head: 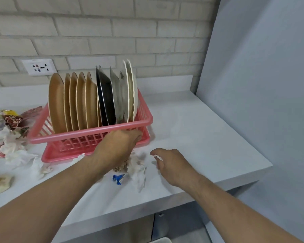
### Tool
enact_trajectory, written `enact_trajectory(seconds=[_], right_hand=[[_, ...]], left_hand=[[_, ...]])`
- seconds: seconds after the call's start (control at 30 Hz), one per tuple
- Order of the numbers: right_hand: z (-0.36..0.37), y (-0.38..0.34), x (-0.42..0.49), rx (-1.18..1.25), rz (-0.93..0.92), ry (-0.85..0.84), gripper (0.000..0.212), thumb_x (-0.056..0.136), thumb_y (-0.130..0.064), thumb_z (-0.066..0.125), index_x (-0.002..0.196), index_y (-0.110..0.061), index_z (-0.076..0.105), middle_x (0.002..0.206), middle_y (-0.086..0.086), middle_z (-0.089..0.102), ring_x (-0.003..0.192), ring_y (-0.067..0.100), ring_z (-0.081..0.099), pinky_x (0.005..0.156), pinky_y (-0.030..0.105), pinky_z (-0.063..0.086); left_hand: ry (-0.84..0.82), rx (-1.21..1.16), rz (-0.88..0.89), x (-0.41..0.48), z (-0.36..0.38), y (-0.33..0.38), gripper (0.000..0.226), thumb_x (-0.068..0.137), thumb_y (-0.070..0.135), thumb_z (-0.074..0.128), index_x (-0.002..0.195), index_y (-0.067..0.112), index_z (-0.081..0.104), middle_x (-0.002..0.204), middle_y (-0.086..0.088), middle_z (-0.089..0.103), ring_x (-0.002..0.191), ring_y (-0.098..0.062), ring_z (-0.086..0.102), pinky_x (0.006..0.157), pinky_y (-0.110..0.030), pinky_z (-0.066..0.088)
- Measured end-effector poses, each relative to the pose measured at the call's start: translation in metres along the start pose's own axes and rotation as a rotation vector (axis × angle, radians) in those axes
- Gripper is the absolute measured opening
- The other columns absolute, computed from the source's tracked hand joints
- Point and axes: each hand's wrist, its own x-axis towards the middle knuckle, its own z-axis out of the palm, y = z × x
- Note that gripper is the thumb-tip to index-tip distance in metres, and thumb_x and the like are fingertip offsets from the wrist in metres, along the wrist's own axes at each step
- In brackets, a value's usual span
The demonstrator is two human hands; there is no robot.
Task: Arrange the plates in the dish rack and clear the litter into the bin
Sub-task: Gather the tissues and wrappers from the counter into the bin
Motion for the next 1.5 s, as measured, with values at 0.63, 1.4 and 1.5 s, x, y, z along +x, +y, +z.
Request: enact_trajectory(seconds=[0.63, 1.4, 1.5], right_hand=[[0.031, -0.051, -0.029, -0.026, 0.26, 0.153, 0.009, 0.096, -0.016, 0.041, 0.104, -0.018, 0.039, 0.087, 0.002, 0.052, 0.071, 0.016, 0.056, 0.053, 0.029, 0.043], [0.007, -0.04, -0.051, 0.318, 0.311, 0.216, 0.018, 0.096, -0.03, 0.053, 0.107, -0.017, 0.056, 0.099, 0.011, 0.067, 0.073, 0.02, 0.071, 0.054, 0.017, 0.051], [0.011, -0.036, -0.052, 0.38, 0.246, 0.193, 0.016, 0.097, -0.013, 0.047, 0.098, -0.026, 0.057, 0.094, 0.009, 0.065, 0.062, 0.016, 0.071, 0.058, 0.023, 0.058]], left_hand=[[-0.129, -0.069, -0.043, -0.059, 0.004, -0.052, 0.026, 0.099, 0.041, 0.04, 0.102, 0.025, 0.06, 0.088, 0.004, 0.066, 0.075, -0.015, 0.06, 0.064, -0.029, 0.048], [-0.085, -0.1, 0.152, -0.039, 0.02, -0.023, 0.028, 0.093, 0.031, 0.052, 0.112, 0.013, 0.063, 0.098, 0.0, 0.052, 0.083, -0.015, 0.051, 0.076, -0.031, 0.05], [-0.089, -0.16, 0.175, -0.035, 0.003, -0.023, 0.006, 0.088, 0.023, 0.059, 0.091, 0.02, 0.062, 0.092, 0.006, 0.052, 0.084, -0.013, 0.049, 0.079, -0.029, 0.048]])
